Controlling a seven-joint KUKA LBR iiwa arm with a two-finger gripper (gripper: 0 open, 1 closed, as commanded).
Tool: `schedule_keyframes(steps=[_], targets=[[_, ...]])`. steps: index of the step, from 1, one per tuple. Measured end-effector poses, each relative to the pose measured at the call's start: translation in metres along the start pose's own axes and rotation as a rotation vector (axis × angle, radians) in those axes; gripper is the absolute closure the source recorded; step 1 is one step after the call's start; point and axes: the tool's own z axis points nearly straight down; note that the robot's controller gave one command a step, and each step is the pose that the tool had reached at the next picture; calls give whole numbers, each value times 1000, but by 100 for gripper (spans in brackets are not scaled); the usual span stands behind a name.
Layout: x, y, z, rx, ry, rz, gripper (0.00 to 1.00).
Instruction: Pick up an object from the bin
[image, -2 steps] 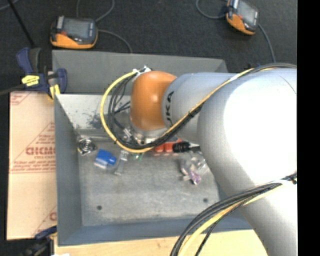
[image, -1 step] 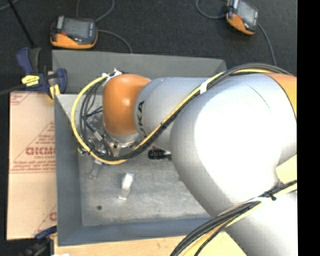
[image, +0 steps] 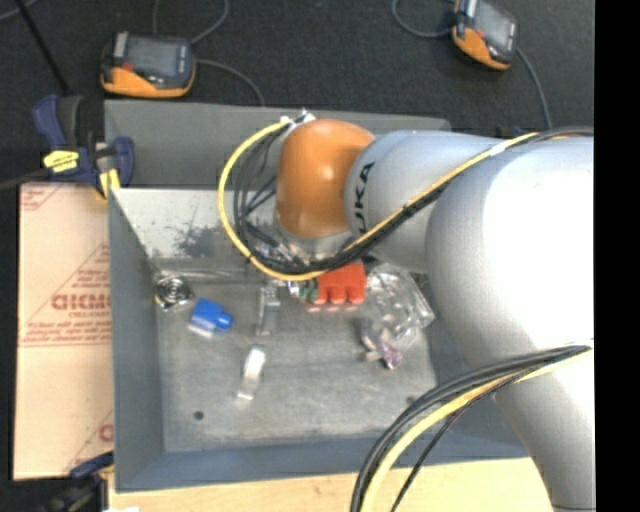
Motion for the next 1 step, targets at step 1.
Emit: schedule_keyframes(steps=[1], targets=[[45,81,5,-6,6,-197,0]])
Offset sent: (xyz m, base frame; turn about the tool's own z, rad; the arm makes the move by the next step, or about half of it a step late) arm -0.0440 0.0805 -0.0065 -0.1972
